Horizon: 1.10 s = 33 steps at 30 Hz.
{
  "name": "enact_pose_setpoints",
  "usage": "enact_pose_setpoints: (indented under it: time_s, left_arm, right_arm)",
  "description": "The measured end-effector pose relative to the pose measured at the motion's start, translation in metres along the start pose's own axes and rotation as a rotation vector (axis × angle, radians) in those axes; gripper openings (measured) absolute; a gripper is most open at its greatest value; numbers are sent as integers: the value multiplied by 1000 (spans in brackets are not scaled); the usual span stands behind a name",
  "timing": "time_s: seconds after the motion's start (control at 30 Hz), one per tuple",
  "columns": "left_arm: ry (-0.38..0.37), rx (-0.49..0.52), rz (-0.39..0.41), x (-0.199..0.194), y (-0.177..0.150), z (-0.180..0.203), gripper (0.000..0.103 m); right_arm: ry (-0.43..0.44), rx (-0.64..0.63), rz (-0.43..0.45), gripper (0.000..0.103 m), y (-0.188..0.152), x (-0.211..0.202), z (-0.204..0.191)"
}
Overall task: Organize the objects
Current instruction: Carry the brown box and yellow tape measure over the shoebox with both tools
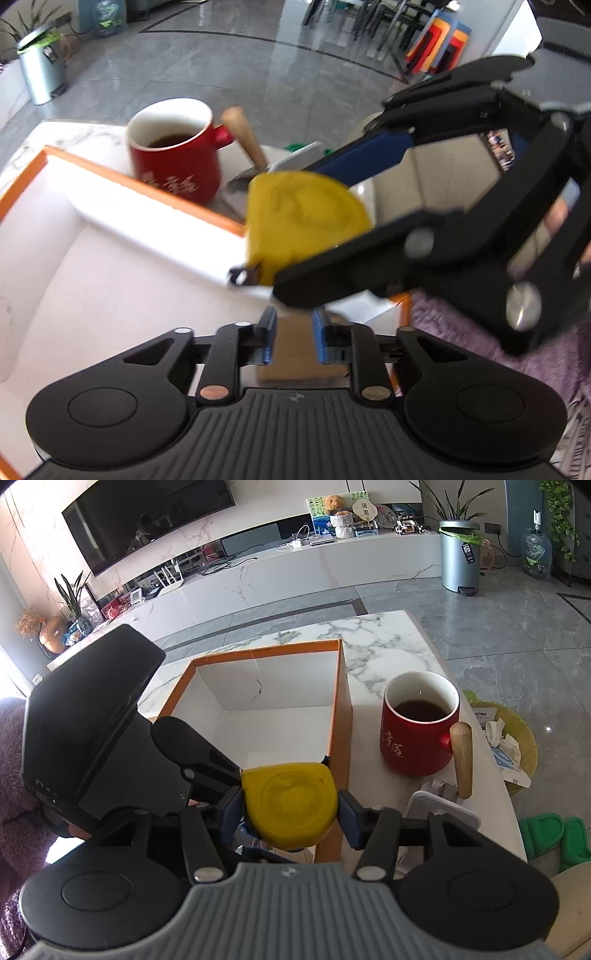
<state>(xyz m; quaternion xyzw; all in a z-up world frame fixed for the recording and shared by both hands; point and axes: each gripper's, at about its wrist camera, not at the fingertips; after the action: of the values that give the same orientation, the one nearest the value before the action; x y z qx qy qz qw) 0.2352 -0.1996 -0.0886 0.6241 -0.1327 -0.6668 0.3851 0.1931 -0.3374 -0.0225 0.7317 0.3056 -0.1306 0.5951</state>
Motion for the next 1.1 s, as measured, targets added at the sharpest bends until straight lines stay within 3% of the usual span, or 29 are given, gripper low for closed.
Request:
enact_pose_setpoints:
  time_s: [0.1,0.13,0.2,0.37,0.47,0.67,0.8,1.0,1.1]
  left_arm:
    - [21,-11,2,-3,-6,0,59]
    - [20,-10,9,-3,-7,1,62]
    - [27,-25,22,-1,-8,0,62]
    - [66,-181,37,13,-3,-14,58]
    - [107,-146,2,21,-3,-11,44]
    - [42,-170,-2,32,-4,-20,43]
    - [-39,-184,-24,35,-5,-30,36]
    - [-77,-109,-83,39,3,-31,35]
    - [-47,-6,-118,37,8,-22,33]
  right_arm:
    - [-6,7,-1,57,-1,1,1]
    - [-7,11,0,57,-1,1,2]
    - [-7,15,1,57,-1,1,2]
    - [-6,20,5,57,-2,-1,2]
    - [-18,18,11,57,-2,-3,5]
    - [-21,26,9,57,-4,-3,8]
    - [-22,30,12,57,-4,-4,9]
    - [-37,27,8,57,-4,-5,11]
    - [-40,22,7,57,-4,-5,12]
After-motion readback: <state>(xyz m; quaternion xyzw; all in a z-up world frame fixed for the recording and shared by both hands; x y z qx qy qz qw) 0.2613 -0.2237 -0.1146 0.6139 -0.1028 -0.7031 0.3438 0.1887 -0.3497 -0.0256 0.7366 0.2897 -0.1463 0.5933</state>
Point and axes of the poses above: each gripper's, at about its wrist camera, not at the fingertips, and x roughly the way its jaws point, z to its right, y to its top, and after that the axes turned 15 degrees about z, right-handed
